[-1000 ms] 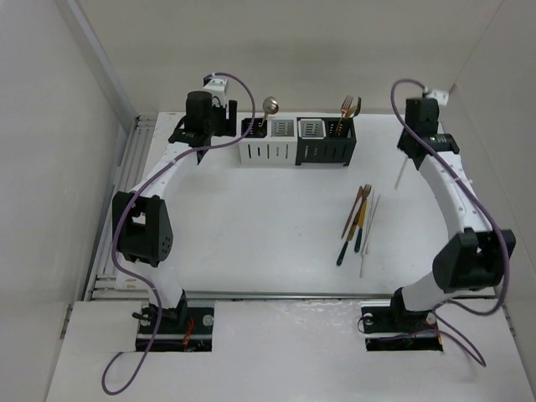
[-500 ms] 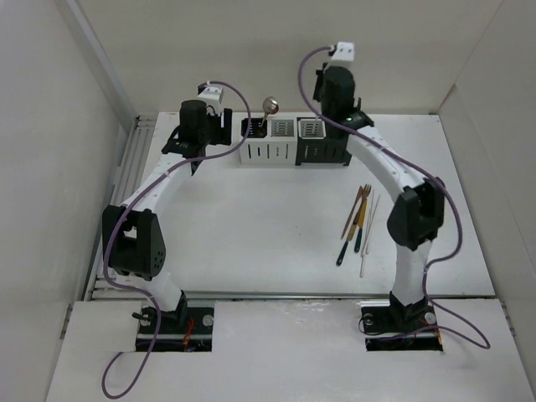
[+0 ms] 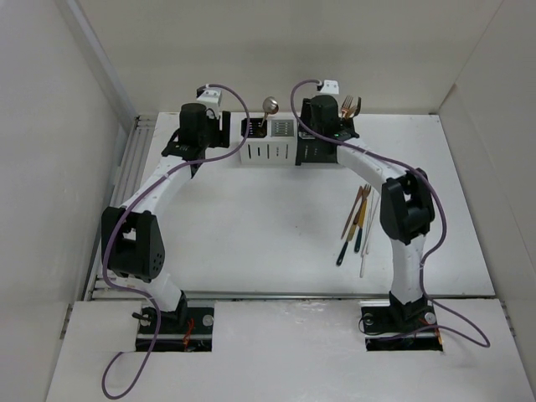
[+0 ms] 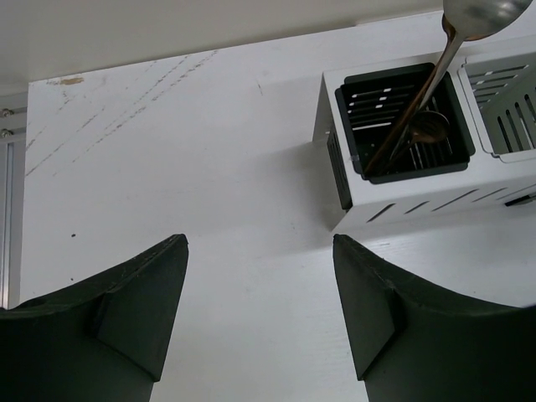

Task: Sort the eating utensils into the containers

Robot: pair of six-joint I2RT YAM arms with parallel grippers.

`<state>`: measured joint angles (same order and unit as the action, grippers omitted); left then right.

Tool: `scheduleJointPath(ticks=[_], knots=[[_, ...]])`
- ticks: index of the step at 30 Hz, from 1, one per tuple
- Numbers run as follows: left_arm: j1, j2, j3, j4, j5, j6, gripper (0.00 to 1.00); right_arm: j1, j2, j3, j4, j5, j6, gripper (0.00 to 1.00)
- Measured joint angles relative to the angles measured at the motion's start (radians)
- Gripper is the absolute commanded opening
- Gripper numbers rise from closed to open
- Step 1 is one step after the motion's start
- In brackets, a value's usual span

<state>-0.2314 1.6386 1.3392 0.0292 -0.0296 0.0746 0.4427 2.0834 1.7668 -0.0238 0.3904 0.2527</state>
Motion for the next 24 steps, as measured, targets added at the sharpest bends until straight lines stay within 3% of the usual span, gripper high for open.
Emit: scheduleJointPath(ticks=[4,6,8,9,11,13,15,16,18,21,24], knots=[[0.000,0.000,0.000,0.000,-0.002,0.000,0.67,-0.021,-0.043,-0.071,-0.059,-0.053,0.051,0.68],[0.000,0.000,0.000,0.000,-0.002,0.000,0.67,-0.037,-0.123,-0.141,-0.105,-0.058,0.064,0.74],[0.000,0.000,0.000,-0.003,-0.001,0.000,0.67,-0.060,-0.243,-0.208,-0.167,-0.057,0.069,0.74],[0.000,0.000,0.000,-0.004,-0.001,0.000,0.67,-0.077,-0.311,-0.234,-0.194,-0.060,0.070,0.53],[0.000,0.000,0.000,-0.005,-0.001,0.000,0.67,-0.132,-0.447,-0.278,-0.246,-0.078,0.074,0.26],[0.000,0.000,0.000,-0.005,-0.001,-0.001,0.67,-0.228,-0.570,-0.327,-0.294,-0.117,0.082,0.11],[0.000,0.001,0.000,-0.005,0.000,-0.002,0.67,-0.331,-0.620,-0.377,-0.352,-0.148,0.080,0.16],[0.000,0.002,0.000,-0.007,0.003,-0.003,0.67,-0.379,-0.624,-0.406,-0.384,-0.172,0.080,0.34],[-0.005,0.003,0.000,-0.021,0.014,-0.005,0.67,-0.438,-0.574,-0.463,-0.452,-0.218,0.081,0.49],[-0.024,0.005,0.000,-0.044,0.030,0.000,0.67,-0.449,-0.429,-0.583,-0.513,-0.296,0.086,0.51],[-0.067,0.007,0.000,-0.063,0.053,0.013,0.69,-0.441,-0.357,-0.683,-0.593,-0.349,0.103,0.37]])
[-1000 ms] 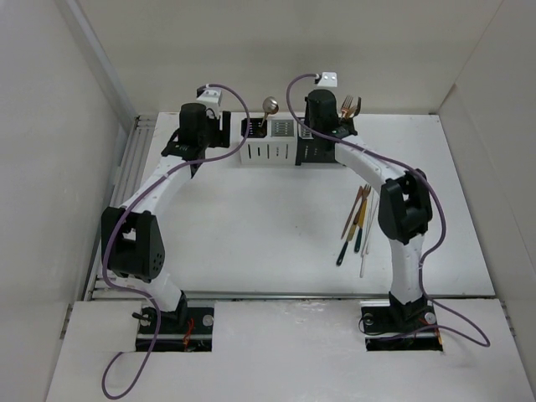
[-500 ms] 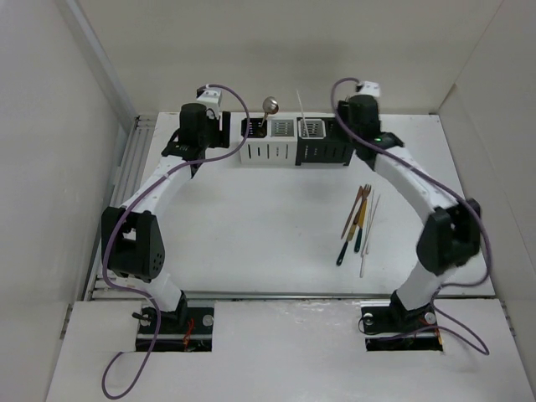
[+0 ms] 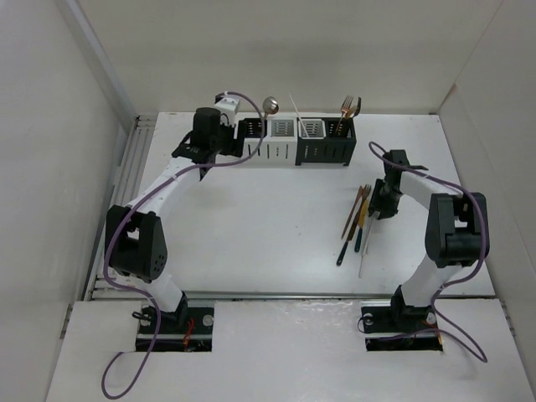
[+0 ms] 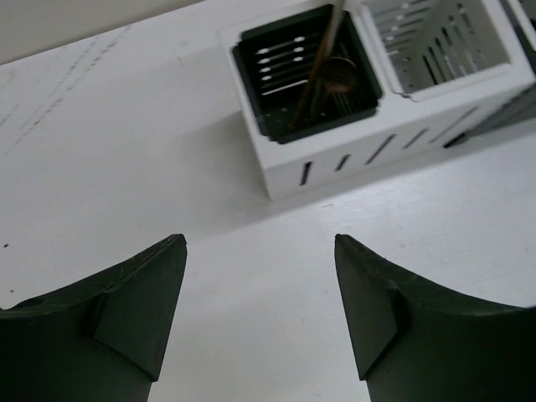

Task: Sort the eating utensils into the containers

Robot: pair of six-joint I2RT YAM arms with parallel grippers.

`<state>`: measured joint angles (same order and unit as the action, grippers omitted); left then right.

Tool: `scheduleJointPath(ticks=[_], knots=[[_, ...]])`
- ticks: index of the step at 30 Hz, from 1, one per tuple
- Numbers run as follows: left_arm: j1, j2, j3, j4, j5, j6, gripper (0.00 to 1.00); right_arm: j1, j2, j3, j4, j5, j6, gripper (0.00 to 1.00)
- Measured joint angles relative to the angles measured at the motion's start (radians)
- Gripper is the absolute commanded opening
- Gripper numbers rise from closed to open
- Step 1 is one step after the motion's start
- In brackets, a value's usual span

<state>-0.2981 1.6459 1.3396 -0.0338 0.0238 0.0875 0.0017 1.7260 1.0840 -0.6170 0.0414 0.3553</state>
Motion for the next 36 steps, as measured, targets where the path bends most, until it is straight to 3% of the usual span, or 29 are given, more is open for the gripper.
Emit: scheduleJointPath(ticks=[3,10,14,18,21,24,28,32,36], knots=[[-0.040,0.000,-0.003,-0.010,0.014,0.014,0.69,0.002,-0.011,-0.007,-0.021,-0.023,0.018,0.27],[-0.061,0.000,-0.034,-0.023,0.013,0.027,0.69,0.002,-0.015,-0.010,0.003,-0.034,0.042,0.15],[-0.059,0.000,-0.039,-0.028,0.008,0.028,0.69,-0.001,-0.005,-0.013,0.013,-0.038,0.042,0.14],[-0.059,0.000,-0.039,-0.027,0.006,0.029,0.69,-0.009,0.007,0.000,0.014,-0.051,0.037,0.00],[-0.059,0.000,-0.039,-0.026,0.006,0.028,0.69,-0.009,0.010,0.002,0.015,-0.056,0.033,0.01],[-0.059,-0.001,-0.040,-0.023,0.005,0.029,0.69,-0.010,0.024,0.020,0.006,-0.064,0.026,0.12],[-0.059,-0.001,-0.047,-0.016,0.002,0.034,0.69,0.000,0.058,0.048,0.005,-0.068,0.014,0.16],[-0.059,-0.001,-0.051,-0.015,-0.001,0.036,0.69,0.033,0.068,0.061,0.000,-0.048,0.008,0.16],[-0.059,-0.001,-0.052,-0.010,-0.004,0.040,0.69,0.066,0.070,0.067,-0.004,-0.034,0.000,0.04]])
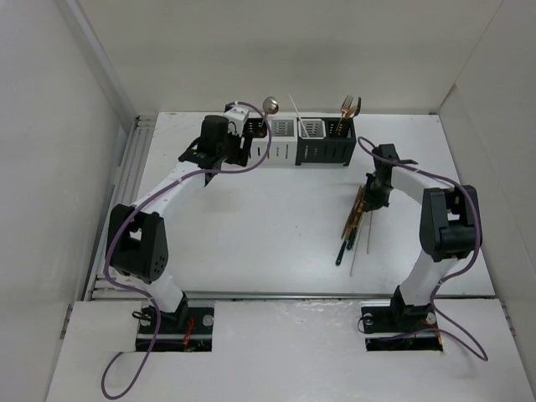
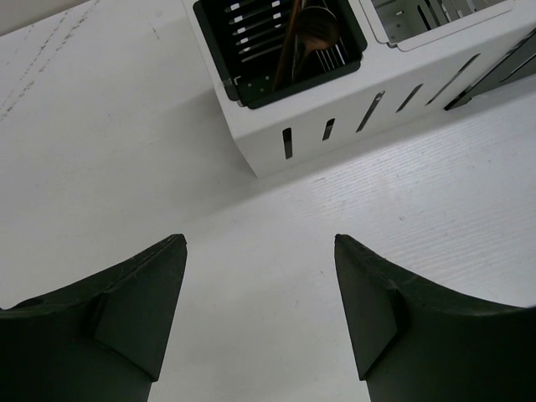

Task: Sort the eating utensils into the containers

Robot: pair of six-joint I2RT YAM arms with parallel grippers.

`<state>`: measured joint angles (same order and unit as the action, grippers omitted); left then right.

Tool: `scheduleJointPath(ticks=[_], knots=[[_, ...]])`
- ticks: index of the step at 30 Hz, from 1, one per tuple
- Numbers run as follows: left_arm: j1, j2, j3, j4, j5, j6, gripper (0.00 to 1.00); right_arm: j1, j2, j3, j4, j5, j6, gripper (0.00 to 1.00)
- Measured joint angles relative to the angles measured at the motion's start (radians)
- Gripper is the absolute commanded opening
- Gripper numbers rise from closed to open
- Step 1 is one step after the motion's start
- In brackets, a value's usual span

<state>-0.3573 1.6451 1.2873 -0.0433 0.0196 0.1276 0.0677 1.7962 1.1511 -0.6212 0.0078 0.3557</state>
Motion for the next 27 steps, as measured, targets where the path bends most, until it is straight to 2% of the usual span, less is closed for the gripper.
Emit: scheduleJointPath(ticks=[2,5,8,9,19,27], knots=[[0.000,-0.001,-0.003,0.001,-0.002,0.003,0.69,0.006,0.000,0.003,0.000,0.001,0.000,0.05],[0.000,-0.002,-0.006,0.002,-0.003,0.006,0.69,0.006,0.005,0.008,-0.006,0.000,0.000,0.16],[0.000,-0.006,-0.011,0.003,-0.004,0.006,0.69,0.006,0.028,0.034,-0.024,0.000,-0.006,0.07],[0.000,-0.006,-0.012,0.004,-0.006,0.006,0.69,0.006,0.032,0.040,-0.029,0.000,-0.009,0.00],[0.000,-0.014,-0.031,0.016,-0.017,0.007,0.69,0.003,0.014,0.042,-0.043,0.010,-0.022,0.00],[0.000,-0.020,-0.032,0.017,-0.019,0.013,0.69,-0.008,-0.064,0.051,-0.052,0.000,-0.070,0.00]])
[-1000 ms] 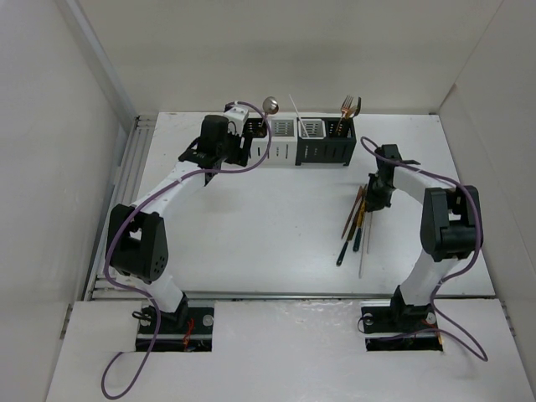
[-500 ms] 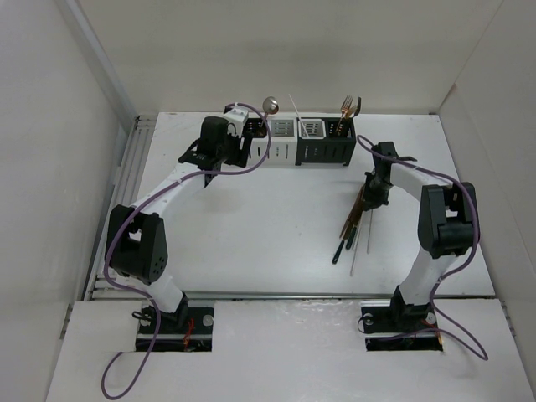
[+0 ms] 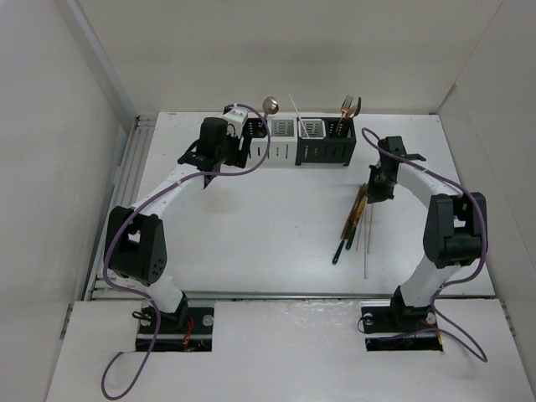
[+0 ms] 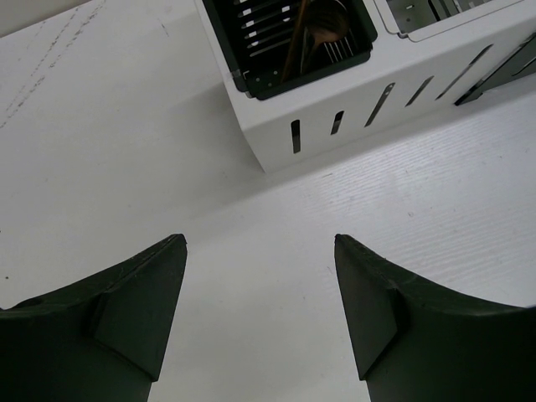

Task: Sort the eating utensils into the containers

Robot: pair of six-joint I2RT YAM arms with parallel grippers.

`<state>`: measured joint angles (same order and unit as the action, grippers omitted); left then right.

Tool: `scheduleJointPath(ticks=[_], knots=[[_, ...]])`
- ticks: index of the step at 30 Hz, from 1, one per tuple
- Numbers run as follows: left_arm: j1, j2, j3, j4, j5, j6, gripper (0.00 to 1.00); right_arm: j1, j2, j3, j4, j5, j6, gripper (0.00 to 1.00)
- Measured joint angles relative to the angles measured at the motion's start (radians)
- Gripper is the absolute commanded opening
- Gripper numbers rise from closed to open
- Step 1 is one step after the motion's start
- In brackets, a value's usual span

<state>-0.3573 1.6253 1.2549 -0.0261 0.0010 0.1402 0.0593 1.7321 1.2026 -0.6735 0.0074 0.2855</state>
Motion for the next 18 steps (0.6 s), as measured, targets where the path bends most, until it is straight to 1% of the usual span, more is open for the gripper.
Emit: scheduleJointPath(ticks=[3,4,5,6,8,9,10,15,18], knots=[[0.000,0.000,0.000,0.000,-0.003,0.003,0.69,0.000,-0.003,0.004,-0.001,-0.004,-0.010,0.00],[0.000,0.000,0.000,0.000,-0.003,0.006,0.69,0.000,-0.002,0.005,-0.005,-0.004,-0.010,0.02],[0.000,0.000,0.000,0.000,-0.003,0.008,0.69,0.000,-0.001,0.006,-0.011,-0.003,-0.010,0.08],[0.000,0.000,0.000,0.000,-0.004,0.009,0.69,-0.002,0.003,0.008,-0.020,-0.002,-0.010,0.16],[0.000,0.000,-0.001,0.000,-0.006,0.010,0.69,-0.004,0.017,0.013,-0.037,0.007,-0.013,0.23],[0.000,0.000,-0.001,0.000,-0.008,0.010,0.70,-0.008,0.027,0.013,-0.043,0.011,-0.016,0.28],[0.000,0.000,-0.001,0.001,-0.010,0.011,0.70,-0.017,0.035,0.012,-0.050,0.014,-0.017,0.30],[0.000,0.000,-0.001,0.002,-0.011,0.013,0.70,-0.084,0.043,0.010,-0.067,0.038,-0.021,0.31],[0.000,0.000,-0.001,0.003,-0.011,0.013,0.70,-0.097,0.058,0.016,-0.070,0.040,-0.031,0.31]])
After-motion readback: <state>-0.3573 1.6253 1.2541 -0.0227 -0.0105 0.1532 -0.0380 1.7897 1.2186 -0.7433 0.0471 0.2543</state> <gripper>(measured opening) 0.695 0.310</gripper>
